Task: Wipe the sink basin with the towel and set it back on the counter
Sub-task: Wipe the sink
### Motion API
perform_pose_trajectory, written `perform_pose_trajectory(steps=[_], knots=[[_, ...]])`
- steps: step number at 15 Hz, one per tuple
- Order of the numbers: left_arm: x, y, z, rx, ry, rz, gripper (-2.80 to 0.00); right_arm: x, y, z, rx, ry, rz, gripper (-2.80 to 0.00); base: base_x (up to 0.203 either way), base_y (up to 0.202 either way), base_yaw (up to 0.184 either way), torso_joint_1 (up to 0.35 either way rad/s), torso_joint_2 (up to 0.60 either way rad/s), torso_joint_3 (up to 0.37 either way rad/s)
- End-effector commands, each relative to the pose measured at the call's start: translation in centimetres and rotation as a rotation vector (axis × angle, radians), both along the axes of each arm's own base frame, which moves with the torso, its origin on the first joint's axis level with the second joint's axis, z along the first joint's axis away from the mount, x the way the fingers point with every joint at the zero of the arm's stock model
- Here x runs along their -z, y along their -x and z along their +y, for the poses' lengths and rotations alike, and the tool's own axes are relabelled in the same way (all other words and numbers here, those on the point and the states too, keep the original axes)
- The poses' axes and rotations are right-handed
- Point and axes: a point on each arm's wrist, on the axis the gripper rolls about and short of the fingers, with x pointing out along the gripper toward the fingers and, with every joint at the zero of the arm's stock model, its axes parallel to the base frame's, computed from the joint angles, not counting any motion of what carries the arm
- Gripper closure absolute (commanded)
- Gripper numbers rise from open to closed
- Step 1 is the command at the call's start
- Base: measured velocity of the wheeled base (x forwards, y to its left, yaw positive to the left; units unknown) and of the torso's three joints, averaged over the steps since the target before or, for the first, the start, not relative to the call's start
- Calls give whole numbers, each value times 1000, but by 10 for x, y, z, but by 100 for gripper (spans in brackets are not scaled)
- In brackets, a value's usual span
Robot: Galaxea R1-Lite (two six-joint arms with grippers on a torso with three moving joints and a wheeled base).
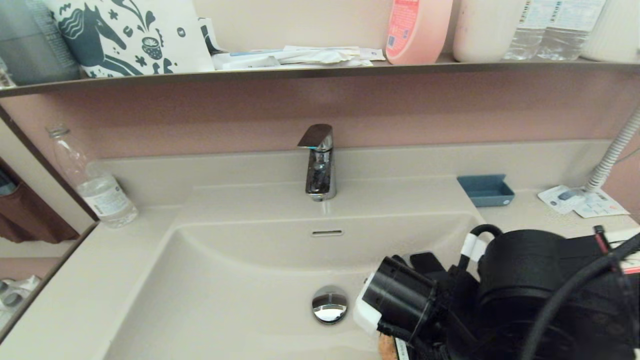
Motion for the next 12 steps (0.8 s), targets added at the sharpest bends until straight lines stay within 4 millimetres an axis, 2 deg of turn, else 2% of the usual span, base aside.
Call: perform_pose_trajectory(steps=[1, 5, 8, 12], knots=[[0, 0, 0, 0, 0, 2, 0, 27, -6, 10, 6, 68, 42, 0, 0, 0, 0, 0, 0, 0], [0, 0, 0, 0, 0, 2, 0, 57, -11, 32, -21, 48, 68, 0, 0, 0, 0, 0, 0, 0], [0, 0, 0, 0, 0, 2, 0, 57, -17, 53, -57, -70, 138, 0, 0, 0, 0, 0, 0, 0], [0, 0, 0, 0, 0, 2, 0, 63, -20, 81, -96, -109, 136, 0, 0, 0, 0, 0, 0, 0]])
